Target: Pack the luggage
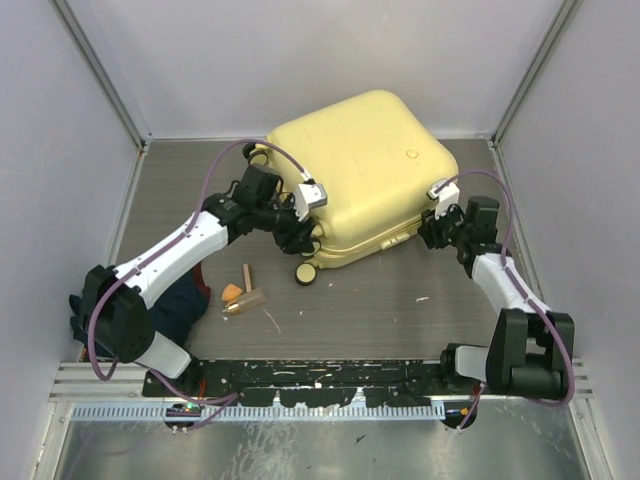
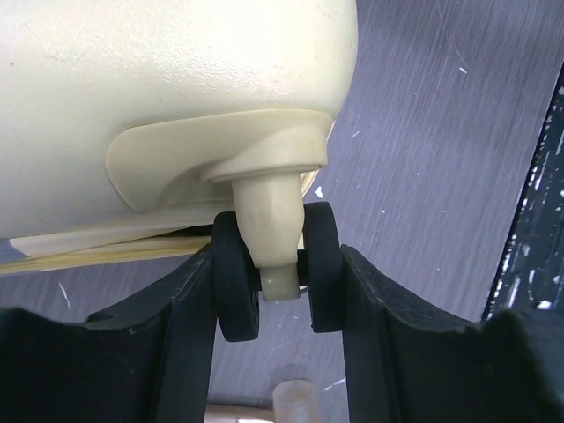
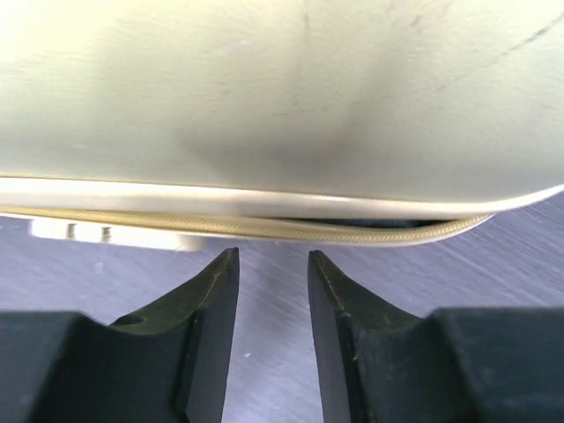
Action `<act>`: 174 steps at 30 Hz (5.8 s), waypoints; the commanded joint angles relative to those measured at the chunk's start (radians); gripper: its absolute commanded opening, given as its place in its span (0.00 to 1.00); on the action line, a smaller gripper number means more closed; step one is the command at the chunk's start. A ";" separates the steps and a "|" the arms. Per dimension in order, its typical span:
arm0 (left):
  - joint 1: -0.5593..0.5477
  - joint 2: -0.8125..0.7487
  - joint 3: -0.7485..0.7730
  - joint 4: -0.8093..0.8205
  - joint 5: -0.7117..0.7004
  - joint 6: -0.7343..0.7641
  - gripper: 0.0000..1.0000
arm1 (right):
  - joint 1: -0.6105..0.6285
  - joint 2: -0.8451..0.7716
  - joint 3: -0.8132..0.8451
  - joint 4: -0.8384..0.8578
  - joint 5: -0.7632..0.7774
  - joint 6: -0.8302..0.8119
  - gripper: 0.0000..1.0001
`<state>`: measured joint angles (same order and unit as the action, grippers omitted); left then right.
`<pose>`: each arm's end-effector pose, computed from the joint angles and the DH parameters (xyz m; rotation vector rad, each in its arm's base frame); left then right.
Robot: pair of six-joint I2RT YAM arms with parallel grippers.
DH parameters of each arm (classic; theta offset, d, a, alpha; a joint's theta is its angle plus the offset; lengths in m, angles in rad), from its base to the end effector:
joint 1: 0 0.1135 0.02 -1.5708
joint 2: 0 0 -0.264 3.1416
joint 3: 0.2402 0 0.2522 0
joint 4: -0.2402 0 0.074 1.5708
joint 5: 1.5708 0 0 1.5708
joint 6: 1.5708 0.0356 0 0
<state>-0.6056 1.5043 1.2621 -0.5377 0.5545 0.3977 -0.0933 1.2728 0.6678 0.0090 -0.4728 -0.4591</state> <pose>0.2596 -0.2026 0.3031 1.3501 1.8915 -0.7531 0.2659 -0.0086 0.2166 -0.6402 1.9993 0.1816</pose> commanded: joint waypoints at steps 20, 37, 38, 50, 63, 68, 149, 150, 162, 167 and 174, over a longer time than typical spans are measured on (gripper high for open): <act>0.023 -0.002 -0.041 -0.184 -0.009 0.079 0.00 | -0.019 -0.214 -0.130 -0.109 -0.183 0.876 0.54; 0.033 -0.099 0.061 -0.250 0.015 0.123 0.00 | -0.020 -0.109 -0.185 0.081 -0.149 1.047 0.48; 0.032 -0.096 0.040 -0.233 0.011 0.122 0.00 | -0.019 -0.112 -0.190 0.083 -0.146 1.051 0.48; 0.205 -0.034 0.162 -0.315 0.216 0.074 0.83 | -0.019 -0.147 -0.204 0.052 -0.104 1.061 0.42; 0.510 0.270 0.526 -0.200 0.016 0.163 0.87 | -0.019 -0.167 -0.214 0.016 -0.080 1.051 0.40; 0.540 0.458 0.732 -0.219 -0.001 0.237 0.87 | -0.019 -0.167 -0.221 0.004 -0.079 1.047 0.40; 0.439 0.367 0.033 0.030 0.117 -0.424 0.30 | -0.187 0.356 0.417 -0.382 -0.009 0.751 0.45; 0.426 0.358 0.007 0.045 0.132 -0.436 0.29 | -0.181 0.371 0.431 -0.377 -0.017 0.752 0.45; 0.194 0.248 -0.173 0.300 0.226 -0.650 0.23 | -0.117 0.656 0.816 -0.443 -0.067 0.631 0.44; 0.181 0.167 -0.270 0.551 0.287 -0.781 0.29 | -0.102 0.785 1.056 -0.489 -0.104 0.575 0.44; 0.256 -0.023 -0.389 0.612 0.245 -0.634 0.48 | -0.153 0.874 1.284 -0.569 -0.080 0.469 0.50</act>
<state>-0.4030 1.6039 0.8928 -0.0475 0.7715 -0.3103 -0.2451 2.1578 1.8359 -0.5224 -0.4725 0.0704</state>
